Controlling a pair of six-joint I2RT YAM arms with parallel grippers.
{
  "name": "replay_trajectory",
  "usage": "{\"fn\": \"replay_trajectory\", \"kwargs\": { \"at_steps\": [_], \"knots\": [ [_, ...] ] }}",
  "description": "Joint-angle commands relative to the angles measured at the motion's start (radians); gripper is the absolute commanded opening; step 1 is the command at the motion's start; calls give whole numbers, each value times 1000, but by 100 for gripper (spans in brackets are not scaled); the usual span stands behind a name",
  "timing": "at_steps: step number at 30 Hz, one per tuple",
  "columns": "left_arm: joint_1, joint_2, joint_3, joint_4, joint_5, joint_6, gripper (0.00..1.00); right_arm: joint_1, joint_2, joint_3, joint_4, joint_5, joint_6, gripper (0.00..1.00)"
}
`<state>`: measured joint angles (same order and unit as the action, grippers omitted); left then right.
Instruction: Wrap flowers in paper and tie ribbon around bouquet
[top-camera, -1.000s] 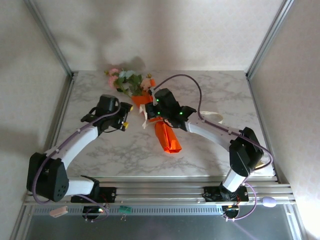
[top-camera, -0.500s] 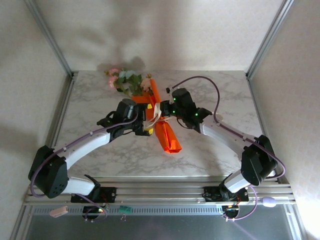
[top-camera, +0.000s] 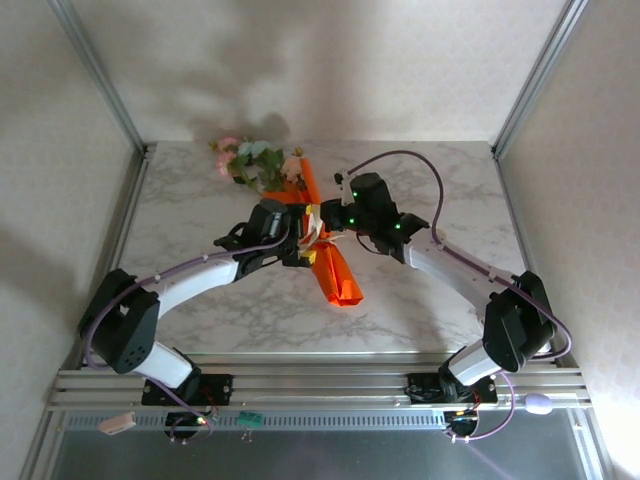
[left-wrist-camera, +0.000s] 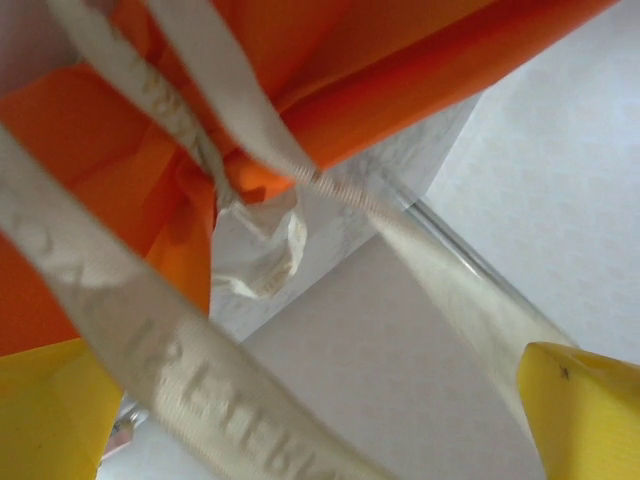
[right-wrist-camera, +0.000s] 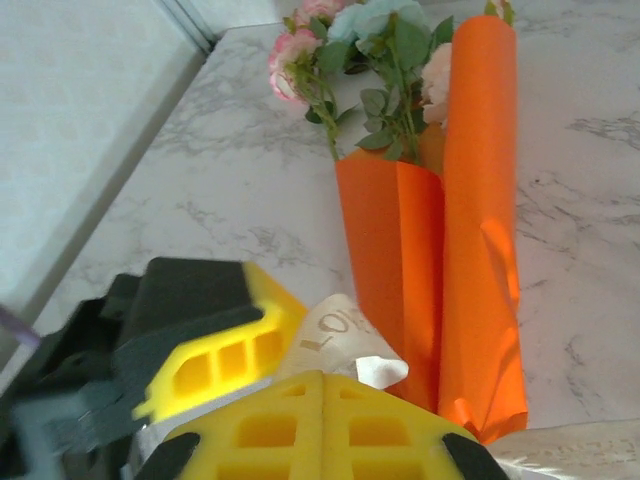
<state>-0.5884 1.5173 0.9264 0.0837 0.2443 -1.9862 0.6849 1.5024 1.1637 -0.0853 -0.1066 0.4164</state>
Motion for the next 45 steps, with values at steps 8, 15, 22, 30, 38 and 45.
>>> {"fn": "replay_trajectory", "kwargs": {
  "at_steps": [8, 15, 22, 30, 38, 45],
  "knots": [
    [35, 82, 18, 99, -35, -410, 79, -5, -119, -66, 27, -23, 50, 0],
    [38, 107, 43, -23, 28, -335, 45, -36, -68, -6, 33, -18, 96, 0],
    [103, 135, 5, -42, 18, -265, 3, -110, 51, 77, 14, -39, 157, 0],
    [148, 183, 31, -79, 49, -195, 13, -158, 150, 116, -64, -46, 265, 0],
    [151, 264, 133, -97, 135, -74, 43, -182, 226, 210, -141, -42, 210, 0],
    [158, 165, 152, -227, 58, -26, 60, -218, 197, 90, -160, 6, 265, 36]
  ]
}}
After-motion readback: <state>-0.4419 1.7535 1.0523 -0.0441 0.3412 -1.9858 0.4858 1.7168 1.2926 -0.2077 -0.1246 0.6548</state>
